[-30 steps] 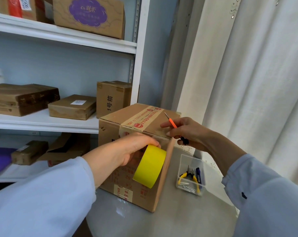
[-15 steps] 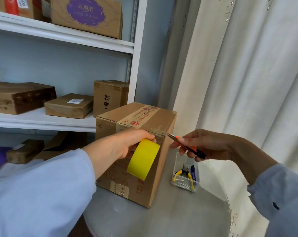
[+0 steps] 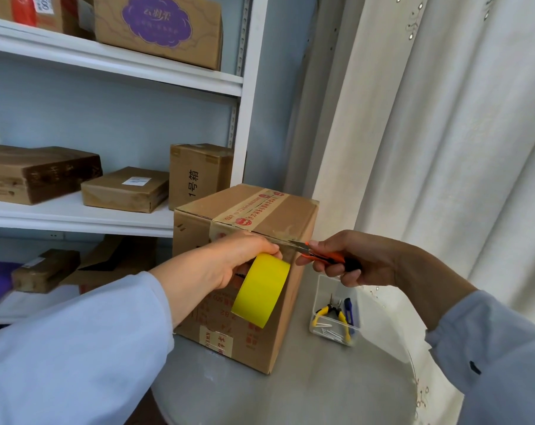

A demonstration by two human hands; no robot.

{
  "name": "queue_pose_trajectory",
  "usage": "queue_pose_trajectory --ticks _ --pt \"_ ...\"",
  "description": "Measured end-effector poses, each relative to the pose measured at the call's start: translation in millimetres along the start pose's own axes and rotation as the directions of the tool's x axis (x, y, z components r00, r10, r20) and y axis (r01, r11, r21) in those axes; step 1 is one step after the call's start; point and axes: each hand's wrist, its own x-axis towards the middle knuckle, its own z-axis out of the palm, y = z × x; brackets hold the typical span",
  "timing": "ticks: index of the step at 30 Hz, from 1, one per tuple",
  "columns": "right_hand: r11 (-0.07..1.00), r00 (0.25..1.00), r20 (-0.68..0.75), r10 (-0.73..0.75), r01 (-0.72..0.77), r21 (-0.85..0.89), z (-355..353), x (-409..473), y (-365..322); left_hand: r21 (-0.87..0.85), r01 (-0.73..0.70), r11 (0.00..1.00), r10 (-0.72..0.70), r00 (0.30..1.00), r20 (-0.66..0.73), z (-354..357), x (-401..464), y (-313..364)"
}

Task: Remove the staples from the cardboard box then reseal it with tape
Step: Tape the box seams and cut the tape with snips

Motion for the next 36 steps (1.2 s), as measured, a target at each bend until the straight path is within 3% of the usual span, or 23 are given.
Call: queue_pose_trajectory --ticks 15,20,23,25,27,30,36 --pt "0.998 0.991 -0.129 0.034 -0.041 -0.051 18 4 -12 0.048 -0.039 0.998 0.040 0.999 -0.018 0 0 -4" --pt "0.988 0.989 -0.142 0.031 -0.052 -0.145 19 -6 -18 0.057 -0.039 0.998 0.041 0.999 -0.021 -1 -1 -5" --pt "0.948 0.956 -0.279 -0.086 -0.008 -0.319 17 -17 -30 0.046 -0.032 0.998 0.033 0.999 -0.023 -1 -2 -3" --pt "0.914 0.885 -0.393 -0.251 0.083 -0.398 19 -17 -36 0.026 -0.029 0.999 0.029 0.999 -0.021 -1 -5 -2" --pt "0.887 0.829 -0.419 -0.370 0.182 -0.423 29 -11 -37 -0.012 -0.041 0.999 0.041 0.999 -0.013 0 -6 -1" --pt "0.890 0.830 -0.393 -0.397 0.244 -0.385 46 5 -30 -0.067 -0.074 0.995 0.073 0.997 -0.016 2 -8 -1" --pt "0.917 0.830 -0.425 -0.363 0.236 -0.321 50 15 -24 0.023 -0.059 0.998 0.059 0.998 0.001 -7 -12 -17"
